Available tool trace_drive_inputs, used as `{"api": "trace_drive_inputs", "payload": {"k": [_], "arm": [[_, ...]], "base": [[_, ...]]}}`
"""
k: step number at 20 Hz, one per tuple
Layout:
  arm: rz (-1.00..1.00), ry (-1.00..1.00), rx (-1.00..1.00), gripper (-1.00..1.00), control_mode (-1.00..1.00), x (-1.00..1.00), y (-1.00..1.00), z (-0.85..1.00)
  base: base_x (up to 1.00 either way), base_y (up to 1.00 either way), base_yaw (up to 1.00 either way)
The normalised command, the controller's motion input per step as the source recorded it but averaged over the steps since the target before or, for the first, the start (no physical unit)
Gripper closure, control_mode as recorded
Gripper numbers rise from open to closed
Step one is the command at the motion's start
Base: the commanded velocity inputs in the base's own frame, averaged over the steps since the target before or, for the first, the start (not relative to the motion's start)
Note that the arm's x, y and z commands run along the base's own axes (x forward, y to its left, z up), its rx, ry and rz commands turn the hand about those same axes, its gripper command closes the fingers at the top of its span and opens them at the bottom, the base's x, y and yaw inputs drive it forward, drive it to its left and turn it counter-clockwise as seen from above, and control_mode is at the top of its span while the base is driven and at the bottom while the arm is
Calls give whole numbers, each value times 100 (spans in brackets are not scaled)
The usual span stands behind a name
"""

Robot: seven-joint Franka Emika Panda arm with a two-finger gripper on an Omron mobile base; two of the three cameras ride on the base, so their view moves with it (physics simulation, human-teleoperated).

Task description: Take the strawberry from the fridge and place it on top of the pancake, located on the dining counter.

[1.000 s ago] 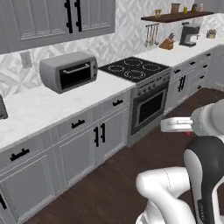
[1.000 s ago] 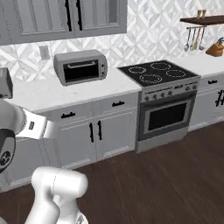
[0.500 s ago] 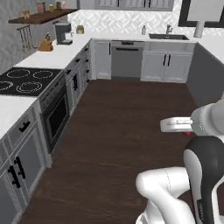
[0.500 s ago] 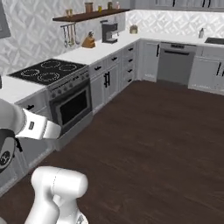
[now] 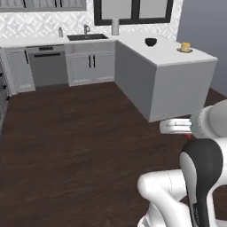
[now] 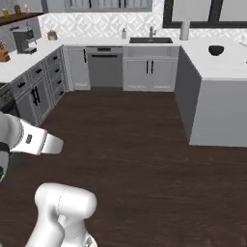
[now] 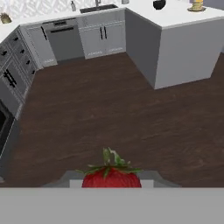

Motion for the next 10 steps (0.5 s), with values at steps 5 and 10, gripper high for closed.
{"api": "trace_drive_inputs", "payload": {"k": [5, 10], "arm": [[0, 0, 0, 100, 100, 0, 0, 0], [0, 0, 0, 100, 100, 0, 0, 0]], "base": [[100, -70, -2], [100, -77, 3]]}}
